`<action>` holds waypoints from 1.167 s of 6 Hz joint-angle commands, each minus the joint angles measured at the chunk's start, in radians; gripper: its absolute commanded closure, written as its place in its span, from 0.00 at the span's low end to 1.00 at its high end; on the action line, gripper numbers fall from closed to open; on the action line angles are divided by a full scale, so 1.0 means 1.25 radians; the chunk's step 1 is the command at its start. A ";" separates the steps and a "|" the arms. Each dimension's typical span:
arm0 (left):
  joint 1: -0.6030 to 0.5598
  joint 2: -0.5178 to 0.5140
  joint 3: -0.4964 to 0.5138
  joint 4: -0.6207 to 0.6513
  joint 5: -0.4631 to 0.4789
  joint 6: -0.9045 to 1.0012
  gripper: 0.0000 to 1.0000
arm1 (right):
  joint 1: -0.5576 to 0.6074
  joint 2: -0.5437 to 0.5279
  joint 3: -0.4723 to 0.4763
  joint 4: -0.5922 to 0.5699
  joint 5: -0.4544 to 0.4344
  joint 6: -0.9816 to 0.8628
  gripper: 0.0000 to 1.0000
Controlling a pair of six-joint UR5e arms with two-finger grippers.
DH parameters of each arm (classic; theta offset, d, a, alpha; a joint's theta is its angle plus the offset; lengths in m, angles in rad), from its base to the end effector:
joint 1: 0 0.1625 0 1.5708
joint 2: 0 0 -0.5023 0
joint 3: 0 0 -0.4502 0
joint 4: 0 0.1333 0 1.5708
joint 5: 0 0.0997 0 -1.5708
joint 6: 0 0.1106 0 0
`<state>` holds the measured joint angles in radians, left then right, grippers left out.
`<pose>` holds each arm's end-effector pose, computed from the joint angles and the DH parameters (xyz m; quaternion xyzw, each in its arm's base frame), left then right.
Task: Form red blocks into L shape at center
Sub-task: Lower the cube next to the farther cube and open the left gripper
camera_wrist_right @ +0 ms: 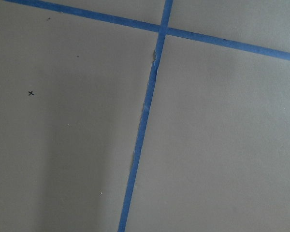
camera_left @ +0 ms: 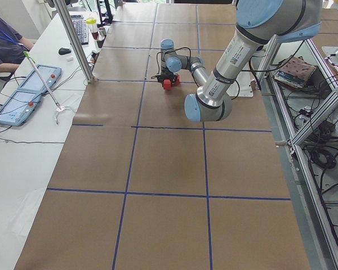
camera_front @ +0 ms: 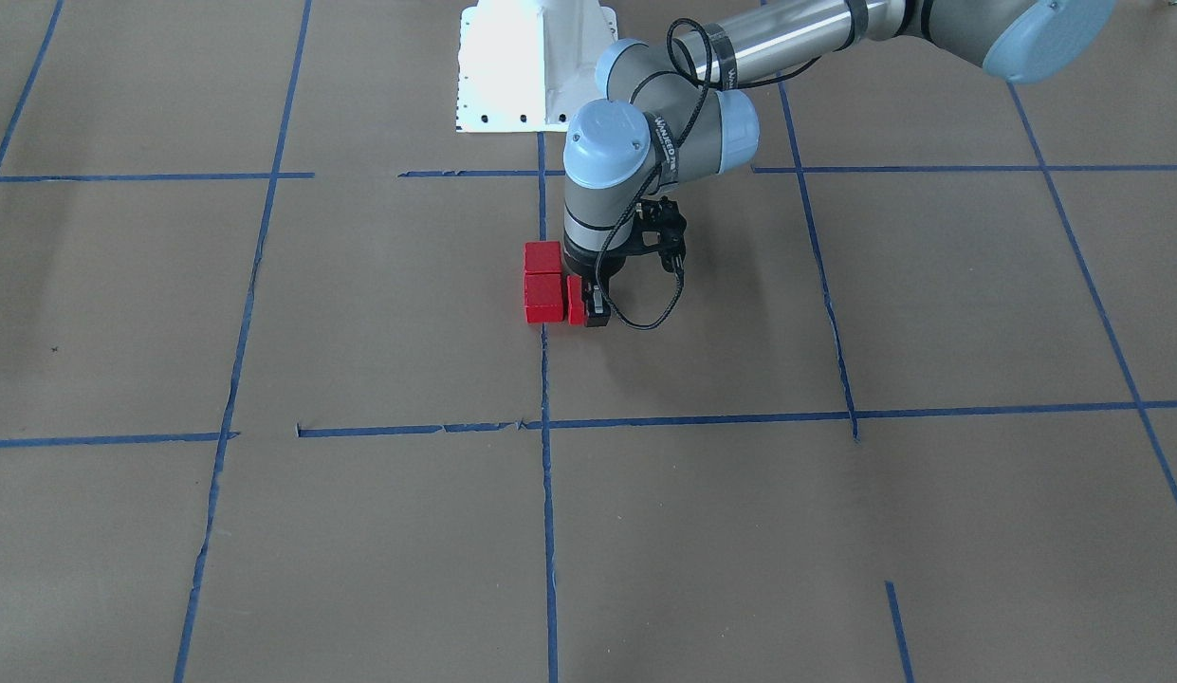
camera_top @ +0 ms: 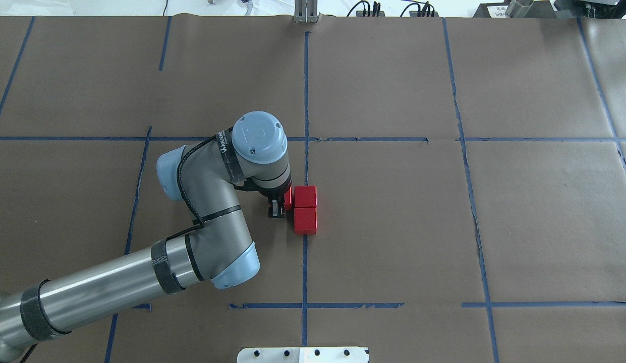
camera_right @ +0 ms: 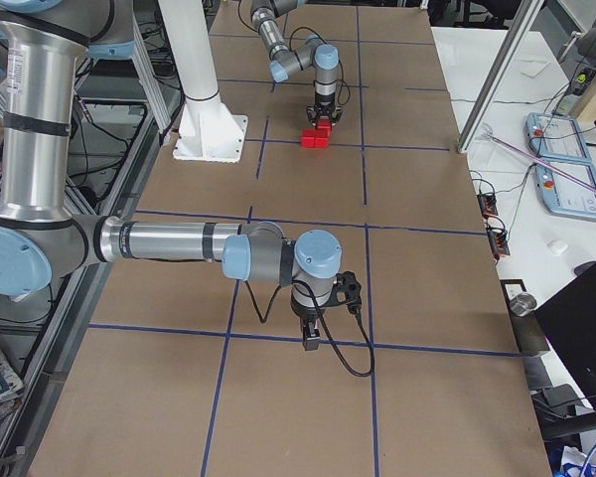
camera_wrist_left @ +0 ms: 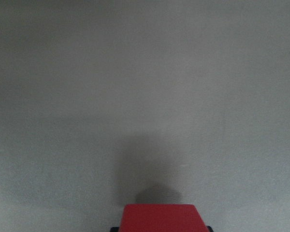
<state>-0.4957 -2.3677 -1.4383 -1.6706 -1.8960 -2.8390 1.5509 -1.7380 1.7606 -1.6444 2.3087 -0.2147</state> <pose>0.7083 -0.4944 0.2427 -0.2778 0.2843 -0.6685 0.6286 0.0497 -0.4630 0.7344 0.0114 -0.3611 -0.1000 0.9271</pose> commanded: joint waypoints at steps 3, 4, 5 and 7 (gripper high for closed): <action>0.008 -0.004 0.001 0.000 0.000 -0.016 0.68 | 0.000 -0.001 -0.001 0.000 0.000 0.000 0.00; 0.008 -0.003 0.001 0.001 0.000 -0.016 0.68 | 0.000 -0.001 -0.001 0.000 0.000 0.000 0.00; 0.008 -0.003 0.001 0.003 0.000 -0.016 0.68 | 0.000 0.000 -0.001 0.000 0.000 0.000 0.00; 0.008 -0.003 0.001 0.001 0.000 -0.015 0.65 | 0.000 -0.001 -0.001 0.000 0.000 0.000 0.00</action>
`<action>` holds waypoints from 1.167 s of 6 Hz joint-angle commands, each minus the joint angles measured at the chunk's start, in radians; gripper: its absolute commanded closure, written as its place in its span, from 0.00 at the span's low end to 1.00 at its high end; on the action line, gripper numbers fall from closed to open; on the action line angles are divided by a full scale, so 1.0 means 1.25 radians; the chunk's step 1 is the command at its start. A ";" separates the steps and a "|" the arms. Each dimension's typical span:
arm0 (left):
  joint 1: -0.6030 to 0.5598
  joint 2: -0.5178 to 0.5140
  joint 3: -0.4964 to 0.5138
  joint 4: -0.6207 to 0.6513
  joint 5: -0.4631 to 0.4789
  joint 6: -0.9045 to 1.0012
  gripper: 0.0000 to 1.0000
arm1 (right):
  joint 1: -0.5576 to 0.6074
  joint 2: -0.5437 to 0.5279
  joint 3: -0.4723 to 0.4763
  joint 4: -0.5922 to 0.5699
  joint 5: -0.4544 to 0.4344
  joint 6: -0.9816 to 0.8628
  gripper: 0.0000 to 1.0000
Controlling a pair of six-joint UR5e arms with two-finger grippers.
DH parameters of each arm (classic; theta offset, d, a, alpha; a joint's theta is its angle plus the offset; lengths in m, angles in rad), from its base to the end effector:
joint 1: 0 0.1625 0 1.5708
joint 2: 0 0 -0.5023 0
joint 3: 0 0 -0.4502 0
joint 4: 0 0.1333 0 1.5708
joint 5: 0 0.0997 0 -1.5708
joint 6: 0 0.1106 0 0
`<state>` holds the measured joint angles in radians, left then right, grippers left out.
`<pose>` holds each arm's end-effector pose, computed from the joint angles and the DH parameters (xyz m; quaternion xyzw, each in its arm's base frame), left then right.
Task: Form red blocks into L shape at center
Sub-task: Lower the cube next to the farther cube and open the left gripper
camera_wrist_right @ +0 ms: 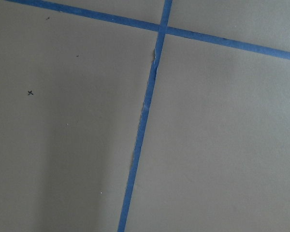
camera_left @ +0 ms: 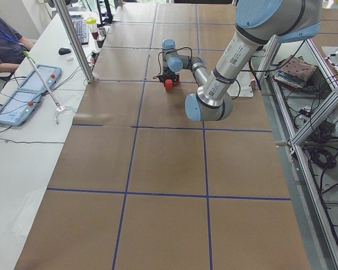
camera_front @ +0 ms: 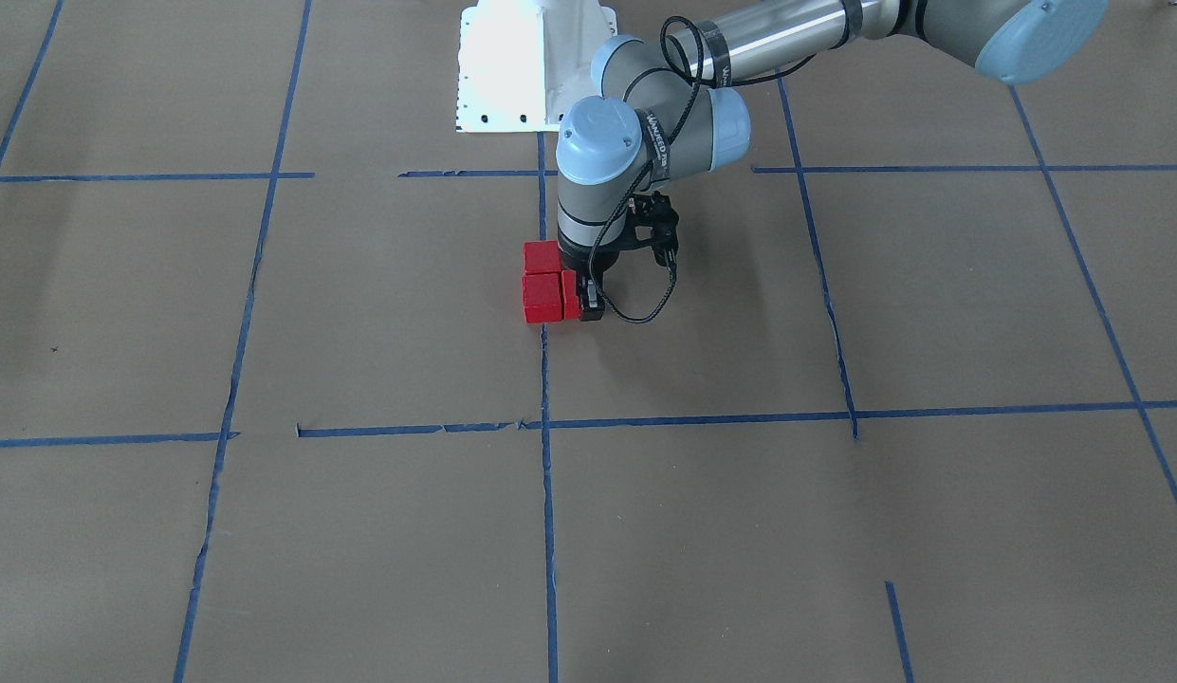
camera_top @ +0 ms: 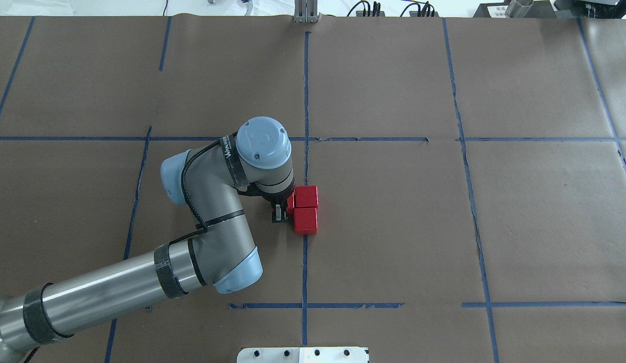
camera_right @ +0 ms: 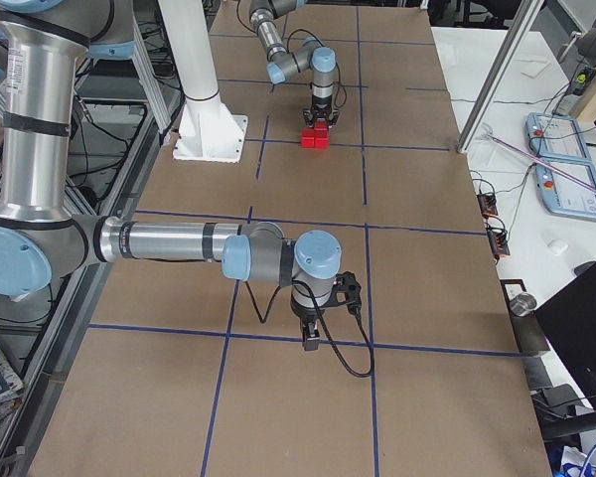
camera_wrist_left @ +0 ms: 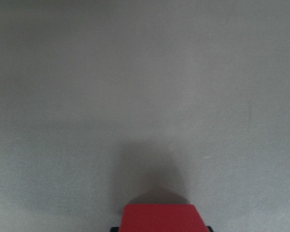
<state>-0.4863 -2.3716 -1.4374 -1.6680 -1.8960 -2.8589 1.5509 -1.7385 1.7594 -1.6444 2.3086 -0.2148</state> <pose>0.7134 -0.4879 0.2401 -0.2820 0.2803 -0.6717 0.6251 0.0497 -0.4626 0.7353 0.0106 -0.3611 -0.0997 0.9271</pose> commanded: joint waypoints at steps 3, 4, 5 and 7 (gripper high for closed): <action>0.000 0.000 0.001 -0.002 0.000 0.003 0.54 | 0.000 0.000 0.000 0.000 0.000 0.000 0.00; 0.000 0.000 0.001 -0.002 0.000 0.011 0.01 | 0.000 0.000 0.000 0.000 0.000 0.000 0.00; -0.001 0.000 0.000 -0.001 0.000 0.011 0.00 | 0.000 0.000 -0.001 0.000 -0.001 0.000 0.00; -0.018 0.011 -0.056 0.016 -0.006 0.024 0.00 | 0.000 0.000 0.001 0.000 0.000 0.000 0.00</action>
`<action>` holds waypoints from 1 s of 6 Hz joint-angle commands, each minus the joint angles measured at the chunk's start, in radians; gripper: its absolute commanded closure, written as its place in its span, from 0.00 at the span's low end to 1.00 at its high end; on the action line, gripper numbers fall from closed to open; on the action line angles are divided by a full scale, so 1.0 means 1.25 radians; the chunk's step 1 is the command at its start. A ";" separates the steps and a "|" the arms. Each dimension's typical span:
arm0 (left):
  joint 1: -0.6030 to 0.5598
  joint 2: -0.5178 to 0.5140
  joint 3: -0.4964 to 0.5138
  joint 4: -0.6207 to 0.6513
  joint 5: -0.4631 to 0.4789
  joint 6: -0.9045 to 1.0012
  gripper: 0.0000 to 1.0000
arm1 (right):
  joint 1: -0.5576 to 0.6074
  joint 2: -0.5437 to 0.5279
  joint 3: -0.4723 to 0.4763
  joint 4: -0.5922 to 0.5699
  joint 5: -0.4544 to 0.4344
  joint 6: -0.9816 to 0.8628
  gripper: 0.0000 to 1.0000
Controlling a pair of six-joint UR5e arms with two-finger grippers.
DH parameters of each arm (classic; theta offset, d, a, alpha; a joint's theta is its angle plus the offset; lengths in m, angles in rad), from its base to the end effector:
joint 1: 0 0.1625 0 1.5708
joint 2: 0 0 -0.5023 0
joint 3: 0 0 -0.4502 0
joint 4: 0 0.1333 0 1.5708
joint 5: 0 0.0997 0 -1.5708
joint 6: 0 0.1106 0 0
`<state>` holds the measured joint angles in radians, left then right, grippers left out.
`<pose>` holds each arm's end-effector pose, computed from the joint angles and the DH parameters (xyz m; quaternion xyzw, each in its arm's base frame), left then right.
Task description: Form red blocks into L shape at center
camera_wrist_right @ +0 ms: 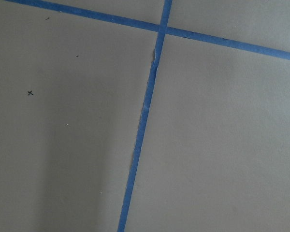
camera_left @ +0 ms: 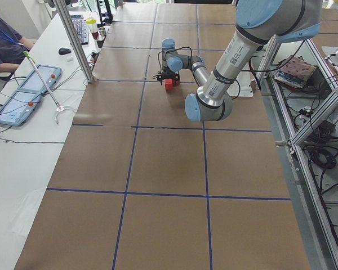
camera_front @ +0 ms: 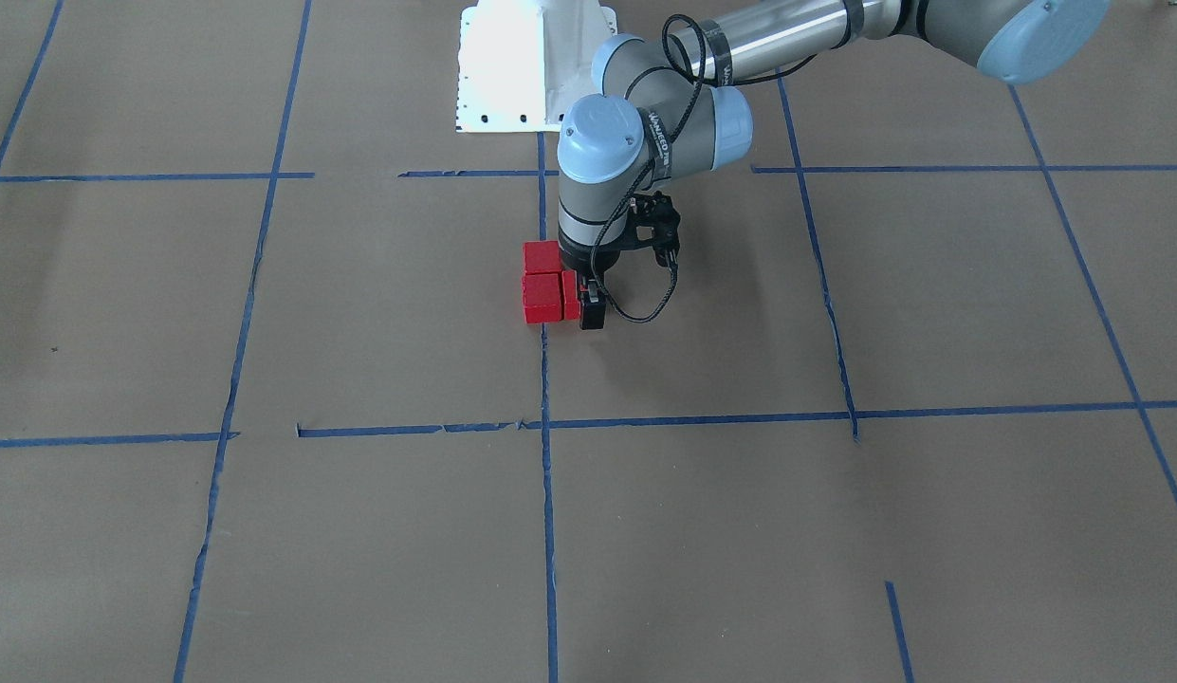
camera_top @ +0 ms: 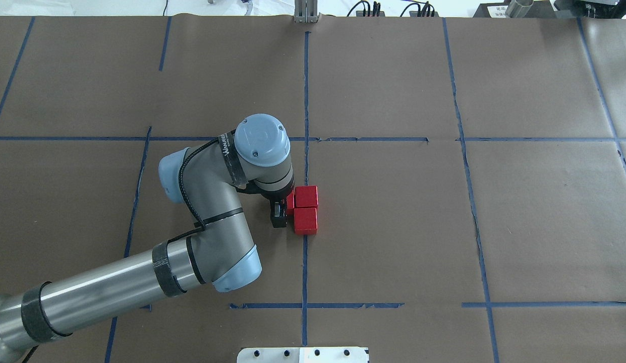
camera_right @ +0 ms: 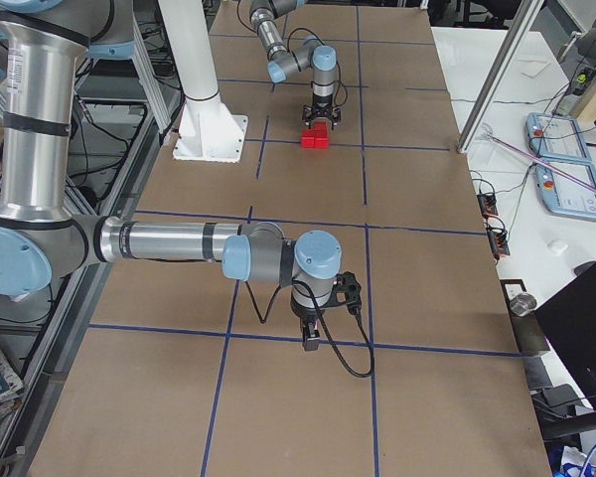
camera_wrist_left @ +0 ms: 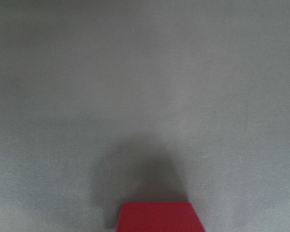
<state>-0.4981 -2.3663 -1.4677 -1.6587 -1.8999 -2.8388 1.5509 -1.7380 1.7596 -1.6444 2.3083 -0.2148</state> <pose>0.6999 -0.4917 0.2309 -0.2813 0.2908 -0.6654 0.6273 0.0497 -0.4629 0.7350 0.0109 -0.3610 -0.0999 0.9271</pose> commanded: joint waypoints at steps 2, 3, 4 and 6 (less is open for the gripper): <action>-0.022 0.068 -0.210 0.123 -0.048 0.163 0.00 | 0.000 0.000 0.002 0.001 0.000 0.000 0.00; -0.047 0.130 -0.292 0.127 -0.085 0.296 0.00 | 0.000 -0.001 0.002 0.001 -0.001 0.000 0.00; -0.064 0.195 -0.353 0.128 -0.089 0.478 0.00 | 0.000 -0.001 0.001 0.001 -0.003 0.001 0.01; -0.122 0.348 -0.440 0.127 -0.090 0.925 0.00 | 0.000 0.000 0.002 0.001 -0.005 0.058 0.01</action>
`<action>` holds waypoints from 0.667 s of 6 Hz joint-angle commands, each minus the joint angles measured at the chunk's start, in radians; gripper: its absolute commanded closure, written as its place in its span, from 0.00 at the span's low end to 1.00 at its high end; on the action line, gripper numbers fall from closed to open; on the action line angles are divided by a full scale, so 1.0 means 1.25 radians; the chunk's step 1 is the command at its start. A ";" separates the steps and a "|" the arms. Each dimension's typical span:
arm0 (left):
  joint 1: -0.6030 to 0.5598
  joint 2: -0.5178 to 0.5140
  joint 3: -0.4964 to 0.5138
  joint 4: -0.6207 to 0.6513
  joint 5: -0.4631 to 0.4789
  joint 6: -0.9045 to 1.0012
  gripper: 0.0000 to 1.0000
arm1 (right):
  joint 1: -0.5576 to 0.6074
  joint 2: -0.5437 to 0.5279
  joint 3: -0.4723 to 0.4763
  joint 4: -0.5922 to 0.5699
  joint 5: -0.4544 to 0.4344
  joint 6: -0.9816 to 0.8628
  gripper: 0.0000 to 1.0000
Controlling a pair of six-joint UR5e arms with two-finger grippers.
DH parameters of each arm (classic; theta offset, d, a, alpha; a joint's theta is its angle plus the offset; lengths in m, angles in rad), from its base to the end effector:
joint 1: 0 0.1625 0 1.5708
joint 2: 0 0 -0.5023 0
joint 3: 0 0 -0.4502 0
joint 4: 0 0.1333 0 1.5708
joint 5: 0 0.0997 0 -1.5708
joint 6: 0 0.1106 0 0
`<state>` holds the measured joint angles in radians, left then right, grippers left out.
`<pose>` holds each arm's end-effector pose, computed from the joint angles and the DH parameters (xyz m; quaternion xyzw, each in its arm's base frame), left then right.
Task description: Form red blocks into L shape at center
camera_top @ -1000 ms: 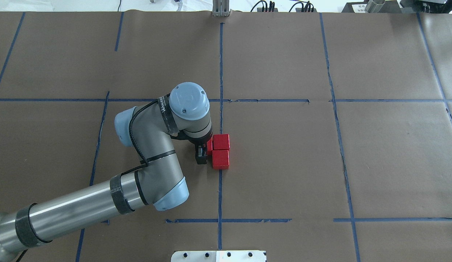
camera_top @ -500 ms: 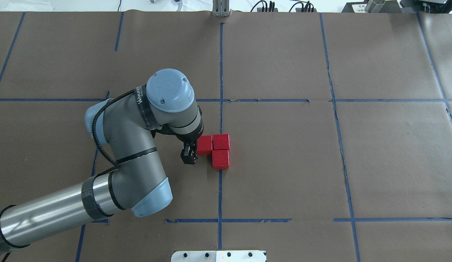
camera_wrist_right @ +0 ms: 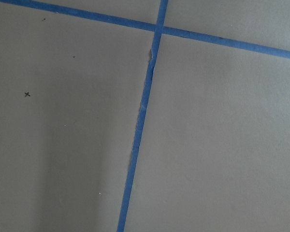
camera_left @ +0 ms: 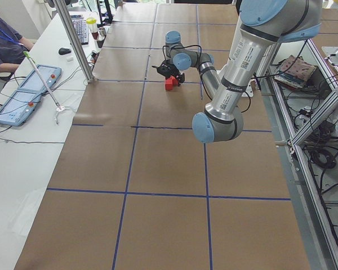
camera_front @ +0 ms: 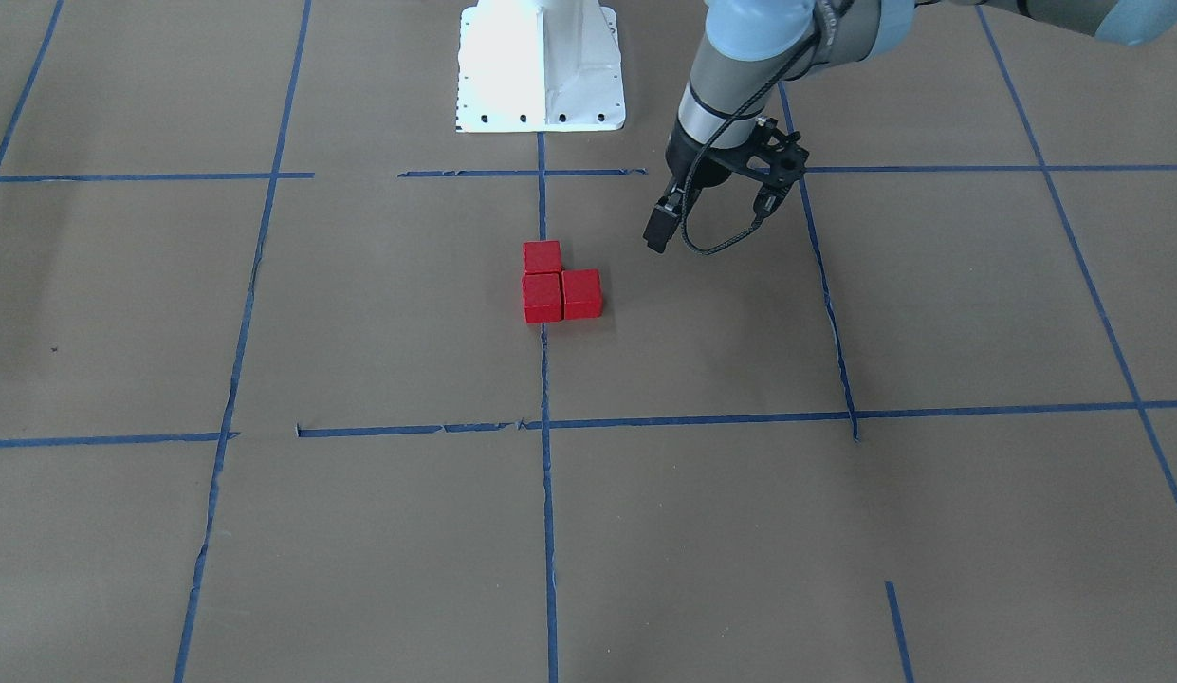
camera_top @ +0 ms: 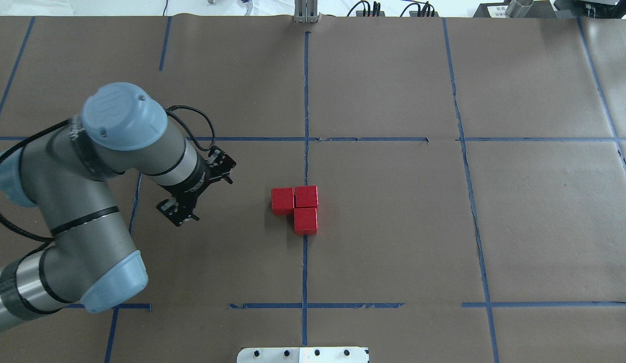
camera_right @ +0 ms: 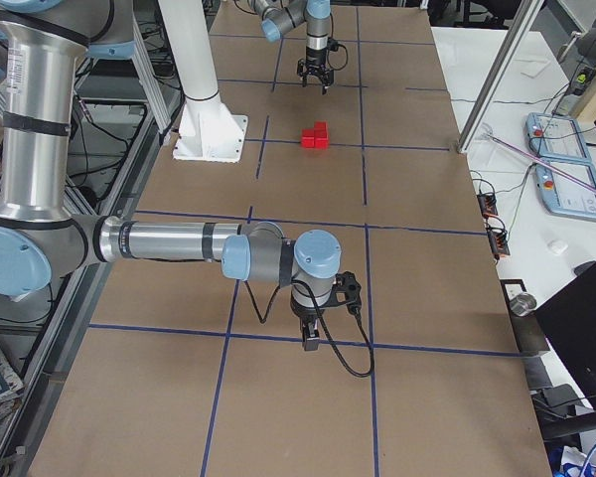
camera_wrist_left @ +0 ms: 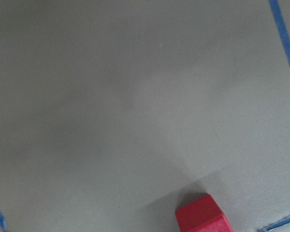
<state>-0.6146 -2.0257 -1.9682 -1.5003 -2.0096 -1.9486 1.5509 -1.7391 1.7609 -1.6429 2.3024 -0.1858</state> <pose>0.4881 -0.4501 0.2756 -0.1559 0.3931 -0.3567 0.8331 0.0502 -0.4625 0.7351 0.0062 -0.3583 -0.0869 0.9295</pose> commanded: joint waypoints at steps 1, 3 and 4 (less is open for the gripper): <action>-0.082 0.153 -0.047 -0.001 -0.004 0.474 0.00 | 0.000 0.001 0.003 0.001 0.001 0.043 0.00; -0.263 0.292 -0.038 -0.013 -0.075 0.959 0.00 | 0.000 0.001 0.003 0.001 0.001 0.042 0.00; -0.365 0.369 -0.027 -0.015 -0.116 1.163 0.00 | -0.001 0.001 0.003 0.001 0.001 0.042 0.00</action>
<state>-0.9482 -1.6537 -2.0133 -1.5164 -2.1026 -0.7577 1.5502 -1.7380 1.7644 -1.6414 2.3043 -0.1335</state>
